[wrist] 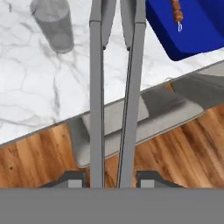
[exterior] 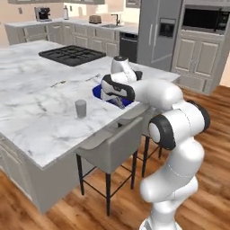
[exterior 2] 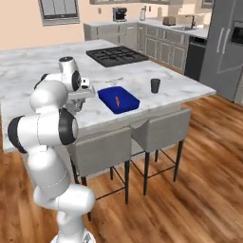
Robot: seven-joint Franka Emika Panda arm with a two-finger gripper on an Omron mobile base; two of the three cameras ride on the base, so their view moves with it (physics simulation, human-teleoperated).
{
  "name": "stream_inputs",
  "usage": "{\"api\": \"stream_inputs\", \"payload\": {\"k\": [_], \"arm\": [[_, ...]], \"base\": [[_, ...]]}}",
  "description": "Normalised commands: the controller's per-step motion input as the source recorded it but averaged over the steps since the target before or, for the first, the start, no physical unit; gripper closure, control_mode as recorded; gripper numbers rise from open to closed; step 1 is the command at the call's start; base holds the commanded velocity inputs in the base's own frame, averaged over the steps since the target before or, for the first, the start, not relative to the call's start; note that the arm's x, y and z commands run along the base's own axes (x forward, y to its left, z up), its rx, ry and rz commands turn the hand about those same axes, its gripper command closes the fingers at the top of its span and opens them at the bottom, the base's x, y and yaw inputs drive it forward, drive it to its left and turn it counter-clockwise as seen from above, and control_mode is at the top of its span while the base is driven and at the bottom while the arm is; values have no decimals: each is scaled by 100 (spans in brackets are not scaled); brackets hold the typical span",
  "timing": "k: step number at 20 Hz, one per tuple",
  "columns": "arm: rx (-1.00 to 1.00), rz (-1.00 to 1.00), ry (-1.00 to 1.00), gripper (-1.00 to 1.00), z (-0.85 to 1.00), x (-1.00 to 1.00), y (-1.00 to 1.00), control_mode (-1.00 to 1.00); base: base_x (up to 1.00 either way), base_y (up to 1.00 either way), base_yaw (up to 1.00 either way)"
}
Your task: Take the tongs from the drawer on the right and place them on the dining counter next to the tray containing the kebab skewer.
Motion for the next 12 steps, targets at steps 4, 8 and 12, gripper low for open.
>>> {"api": "stream_inputs", "payload": {"k": [4, 8, 12], "arm": [[0, 0, 0, 100, 0, 0, 0, 100], [0, 0, 0, 100, 0, 0, 0, 100], [0, 0, 0, 100, 0, 0, 0, 100]], "base": [[63, -76, 41], [66, -73, 51], [39, -94, 42]]}}
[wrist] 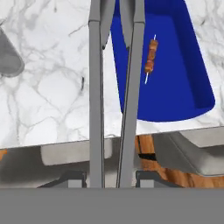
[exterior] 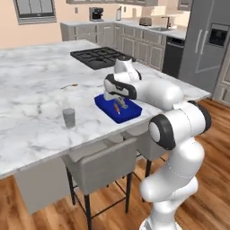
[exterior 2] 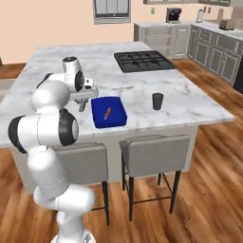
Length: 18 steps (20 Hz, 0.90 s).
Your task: Take the tongs from the drawer on the right and place them on the dining counter next to the tray containing the kebab skewer.
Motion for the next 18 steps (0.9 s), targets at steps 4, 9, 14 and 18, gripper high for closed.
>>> {"api": "stream_inputs", "payload": {"k": [4, 9, 14, 18], "arm": [[0, 0, 0, 100, 0, 0, 0, 100], [0, 0, 0, 100, 0, 0, 0, 100], [0, 0, 0, 100, 0, 0, 0, 100], [0, 0, 0, 100, 0, 0, 0, 100]], "base": [[22, -98, 36], [23, -91, 37], [46, -61, 27], [37, -24, 11]]}}
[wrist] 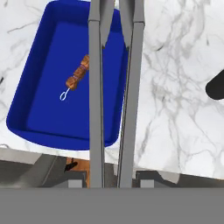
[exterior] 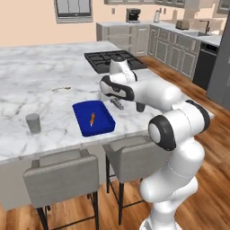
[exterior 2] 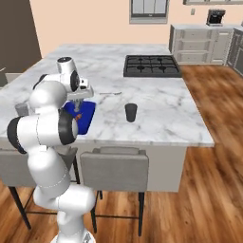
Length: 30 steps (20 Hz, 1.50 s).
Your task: Take the tongs from the drawer on the right and place them on the dining counter next to the tray containing the kebab skewer.
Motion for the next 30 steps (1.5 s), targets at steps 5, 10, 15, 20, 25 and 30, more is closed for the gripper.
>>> {"api": "stream_inputs", "payload": {"k": [5, 10, 15, 20, 25, 30], "arm": [[0, 0, 0, 100, 0, 0, 0, 100], [0, 0, 0, 100, 0, 0, 0, 100], [0, 0, 0, 100, 0, 0, 0, 100], [0, 0, 0, 100, 0, 0, 0, 100], [0, 0, 0, 100, 0, 0, 0, 100], [0, 0, 0, 100, 0, 0, 0, 100]], "base": [[36, -11, 0], [47, -2, 0], [50, -13, 0], [39, -17, 0], [33, -13, 0], [26, -5, 0]]}}
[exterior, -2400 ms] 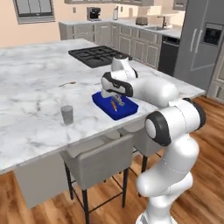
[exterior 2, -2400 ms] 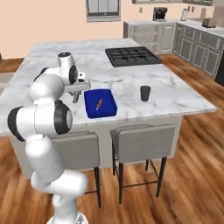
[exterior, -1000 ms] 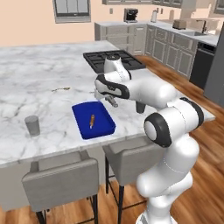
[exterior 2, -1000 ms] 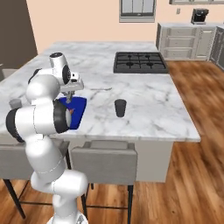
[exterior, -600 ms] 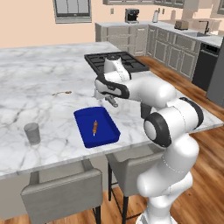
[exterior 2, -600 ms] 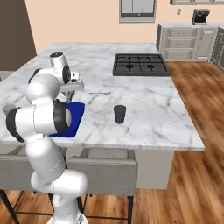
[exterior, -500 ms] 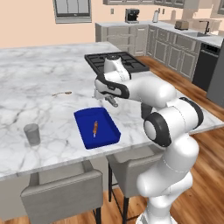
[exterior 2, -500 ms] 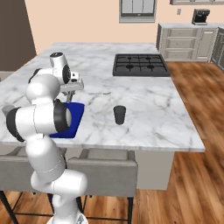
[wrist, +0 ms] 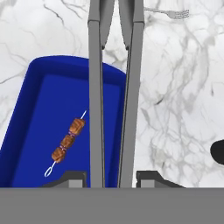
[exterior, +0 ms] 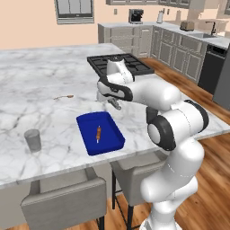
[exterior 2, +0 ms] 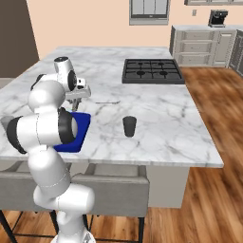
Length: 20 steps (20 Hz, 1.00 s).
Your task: Take the tongs from the drawer on the right and place them on the dining counter next to the tray containing the kebab skewer.
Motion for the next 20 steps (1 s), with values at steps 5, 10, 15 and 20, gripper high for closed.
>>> {"api": "stream_inputs", "payload": {"k": [5, 10, 15, 20], "arm": [[0, 0, 3, 100, 0, 1, 0, -100], [0, 0, 4, 100, -12, 38, -4, -100], [0, 0, 12, 100, -10, 44, -6, -100], [0, 0, 15, 100, -15, 18, -5, -100]], "base": [[1, -1, 0], [0, 0, 0], [0, 0, 0], [0, 0, 0]]}}
